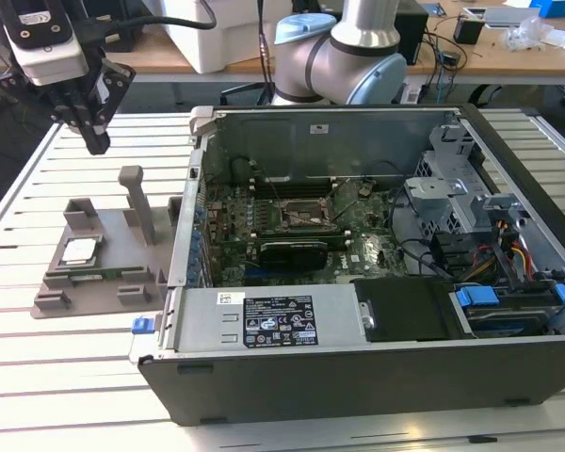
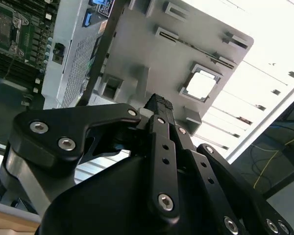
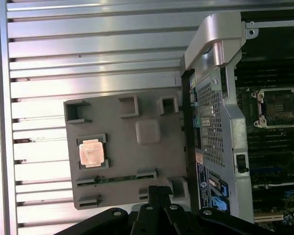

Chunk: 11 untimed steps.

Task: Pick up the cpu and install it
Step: 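Reach for the cpu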

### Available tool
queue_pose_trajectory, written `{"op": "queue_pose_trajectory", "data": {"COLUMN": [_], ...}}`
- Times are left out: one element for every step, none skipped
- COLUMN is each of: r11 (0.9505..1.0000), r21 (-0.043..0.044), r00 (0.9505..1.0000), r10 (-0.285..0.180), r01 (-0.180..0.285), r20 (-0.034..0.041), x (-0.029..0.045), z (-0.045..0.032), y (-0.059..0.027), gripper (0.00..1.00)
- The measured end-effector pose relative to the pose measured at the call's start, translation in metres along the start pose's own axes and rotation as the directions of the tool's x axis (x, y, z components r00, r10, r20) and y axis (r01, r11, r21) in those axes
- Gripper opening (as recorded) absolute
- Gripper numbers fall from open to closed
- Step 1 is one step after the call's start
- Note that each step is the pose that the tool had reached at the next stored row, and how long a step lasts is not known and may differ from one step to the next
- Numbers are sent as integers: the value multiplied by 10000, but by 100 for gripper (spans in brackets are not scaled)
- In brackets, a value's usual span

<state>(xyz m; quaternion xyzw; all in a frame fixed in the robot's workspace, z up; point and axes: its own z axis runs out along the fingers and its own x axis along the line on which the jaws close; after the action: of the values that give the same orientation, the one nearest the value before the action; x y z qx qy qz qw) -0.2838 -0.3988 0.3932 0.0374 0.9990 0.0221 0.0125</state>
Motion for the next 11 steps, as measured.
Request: {"op": "queue_pose_trajectory", "data": {"r11": [10000, 10000, 10000, 10000, 10000, 10000, 10000, 10000, 10000, 10000, 10000], "r21": [-1, 0, 0, 0, 0, 0, 0, 0, 0, -1, 0], "r00": [10000, 10000, 10000, 10000, 10000, 10000, 10000, 10000, 10000, 10000, 10000], "r10": [-1, -1, -2, -1, -1, -1, 0, 0, -1, 0, 0], "r01": [1, 1, 2, 1, 1, 1, 0, 0, 1, 0, 0], "r20": [1, 0, 1, 0, 0, 0, 0, 0, 0, 1, 0], "x": [19, 33, 55, 85, 107, 121, 145, 159, 174, 193, 207], "z": [0, -1, -1, -2, -3, -3, -4, -4, -4, -4, -5], "y": [-2, -3, -4, -6, -8, -9, -11, -12, -13, -14, -15], "gripper": [11, 11, 11, 11, 11, 11, 11, 11, 11, 11, 11]}}
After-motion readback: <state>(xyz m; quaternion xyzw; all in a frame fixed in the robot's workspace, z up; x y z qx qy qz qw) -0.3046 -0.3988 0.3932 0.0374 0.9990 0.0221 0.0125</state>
